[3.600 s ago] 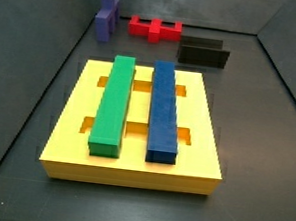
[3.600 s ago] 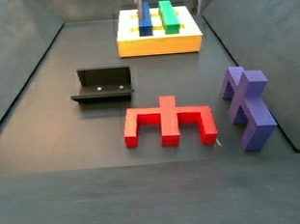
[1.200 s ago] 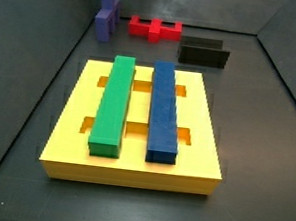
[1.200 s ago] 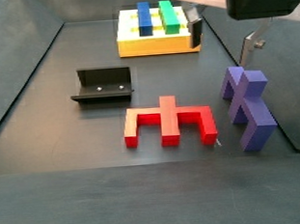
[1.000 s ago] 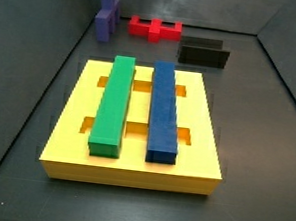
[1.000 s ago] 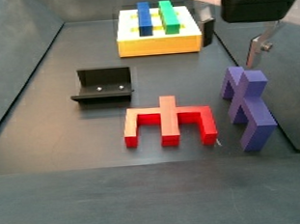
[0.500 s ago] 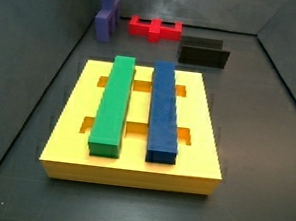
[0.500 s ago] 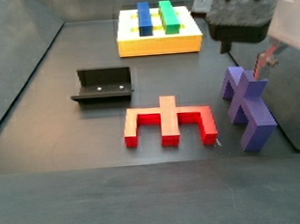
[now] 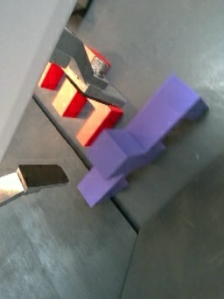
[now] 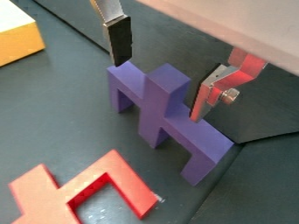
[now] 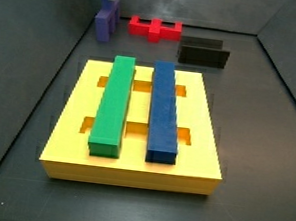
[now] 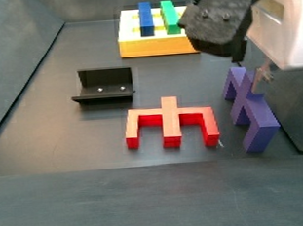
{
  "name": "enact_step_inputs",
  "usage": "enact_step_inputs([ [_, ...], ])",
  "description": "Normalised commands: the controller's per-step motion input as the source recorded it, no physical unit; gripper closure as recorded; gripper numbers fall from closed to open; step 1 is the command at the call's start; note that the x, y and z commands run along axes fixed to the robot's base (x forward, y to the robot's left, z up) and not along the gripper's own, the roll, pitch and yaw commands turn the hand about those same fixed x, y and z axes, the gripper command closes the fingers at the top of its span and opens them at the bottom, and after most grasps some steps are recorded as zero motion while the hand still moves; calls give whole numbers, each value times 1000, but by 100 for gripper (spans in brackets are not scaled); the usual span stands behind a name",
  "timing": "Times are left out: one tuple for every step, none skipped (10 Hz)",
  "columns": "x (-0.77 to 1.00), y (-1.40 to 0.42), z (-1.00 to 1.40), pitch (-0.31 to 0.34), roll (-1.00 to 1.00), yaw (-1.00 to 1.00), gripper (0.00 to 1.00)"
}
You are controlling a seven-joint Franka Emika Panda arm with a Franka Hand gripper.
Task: Pick up the purple object. Move up. Move to above the board. Insert the purple object.
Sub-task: Pick up the purple object.
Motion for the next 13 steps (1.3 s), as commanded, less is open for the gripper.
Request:
enact_step_inputs([
  [-231, 0, -266, -1, -211, 120, 0],
  [-191, 0, -271, -31, -193, 71, 0],
  [-63, -11, -289, -37, -127, 0, 0],
  [31, 0, -269, 0, -97, -40, 0],
  [171, 0, -183, 0, -33, -57, 0],
  [46, 0, -171, 0, -11, -91, 0],
  [0, 0, -186, 0, -1, -103, 0],
  [-17, 0, -186, 0, -81, -129, 0],
  [-6, 0, -157, 0, -91, -211, 0],
  [0, 0, -129, 0, -87, -274, 0],
  [0, 0, -131, 0, -64, -280, 0],
  [-49, 6, -57, 0, -110, -229, 0],
  [-106, 17, -9, 0, -104, -97, 0],
])
